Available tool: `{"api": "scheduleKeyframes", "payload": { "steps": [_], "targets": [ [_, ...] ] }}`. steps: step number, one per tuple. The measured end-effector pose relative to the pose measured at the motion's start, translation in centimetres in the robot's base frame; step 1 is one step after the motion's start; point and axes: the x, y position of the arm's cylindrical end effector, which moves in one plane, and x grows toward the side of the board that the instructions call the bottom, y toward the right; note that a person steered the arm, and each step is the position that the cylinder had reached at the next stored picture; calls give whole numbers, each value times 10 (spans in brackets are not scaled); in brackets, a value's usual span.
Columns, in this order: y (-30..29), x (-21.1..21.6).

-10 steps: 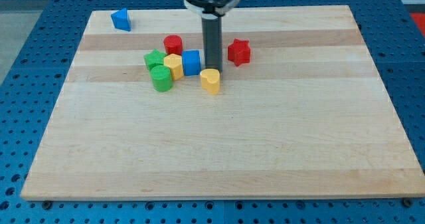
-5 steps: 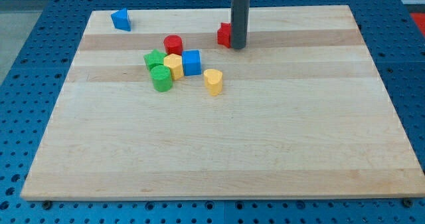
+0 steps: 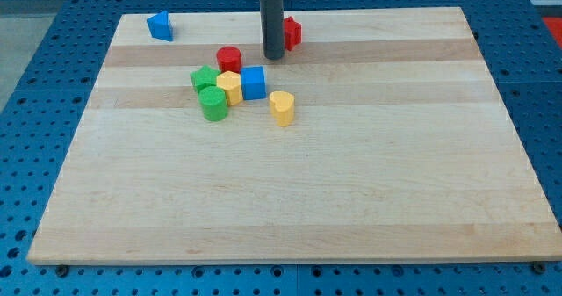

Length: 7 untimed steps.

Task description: Place the red star top center of the board

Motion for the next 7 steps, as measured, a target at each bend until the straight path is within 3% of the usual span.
{"api": "scheduleKeyframes", "payload": {
  "steps": [2, 4, 6, 7],
  "targets": [
    [3, -29],
    [4, -27],
    [-36, 18],
    [-71, 18]
  ]
}}
